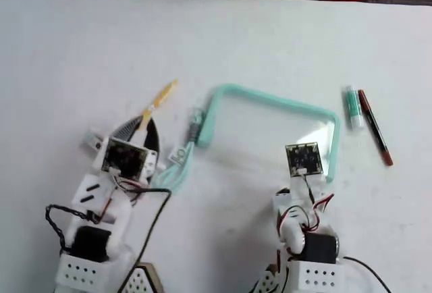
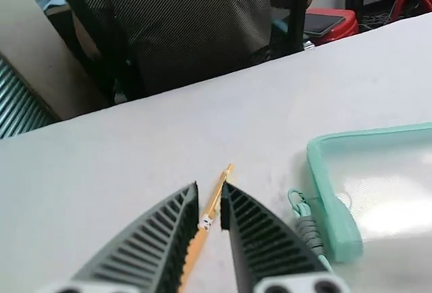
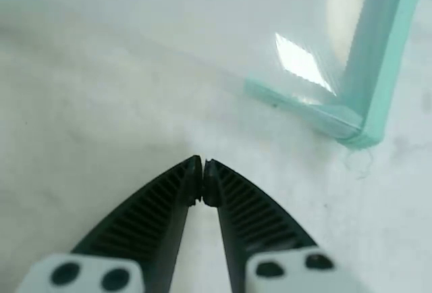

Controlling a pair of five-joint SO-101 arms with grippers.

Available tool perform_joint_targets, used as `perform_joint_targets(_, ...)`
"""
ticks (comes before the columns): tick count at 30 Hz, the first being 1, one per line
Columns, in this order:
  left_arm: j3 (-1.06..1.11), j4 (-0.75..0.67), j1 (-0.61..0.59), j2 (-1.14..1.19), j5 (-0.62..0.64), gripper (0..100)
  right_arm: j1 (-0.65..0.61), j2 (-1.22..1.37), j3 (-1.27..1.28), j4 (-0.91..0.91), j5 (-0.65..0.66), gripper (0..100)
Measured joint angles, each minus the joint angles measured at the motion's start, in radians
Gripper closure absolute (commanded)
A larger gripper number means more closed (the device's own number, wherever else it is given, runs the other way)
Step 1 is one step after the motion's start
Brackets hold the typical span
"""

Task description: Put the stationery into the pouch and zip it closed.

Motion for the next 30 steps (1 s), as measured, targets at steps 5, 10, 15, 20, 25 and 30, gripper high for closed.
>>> perform_joint_targets(5, -0.115, -0.074, -0.121, 0.276, 0.12, 92, -0.005, 0.0, 0.0, -0.003, 0.0, 97.4)
perform_joint_targets(10, -0.163, -0.18, -0.221, 0.488, 0.221, 92, -0.055, 0.0, -0.008, -0.068, 0.063, 97.4)
perform_joint_targets(15, -0.164, -0.209, -0.233, 0.529, 0.238, 92, -0.08, 0.0, -0.057, -0.273, 0.384, 97.4)
perform_joint_targets(20, -0.164, -0.209, -0.236, 0.529, 0.238, 92, -0.272, 0.0, -0.057, -0.413, 0.506, 93.3)
perform_joint_targets(25, -0.164, -0.209, -0.236, 0.529, 0.238, 92, -0.48, 0.0, -0.063, -0.414, 0.519, 93.3)
perform_joint_targets(30, -0.164, -0.218, -0.224, 0.529, 0.238, 92, -0.499, 0.0, -0.109, -0.385, 0.519, 93.3)
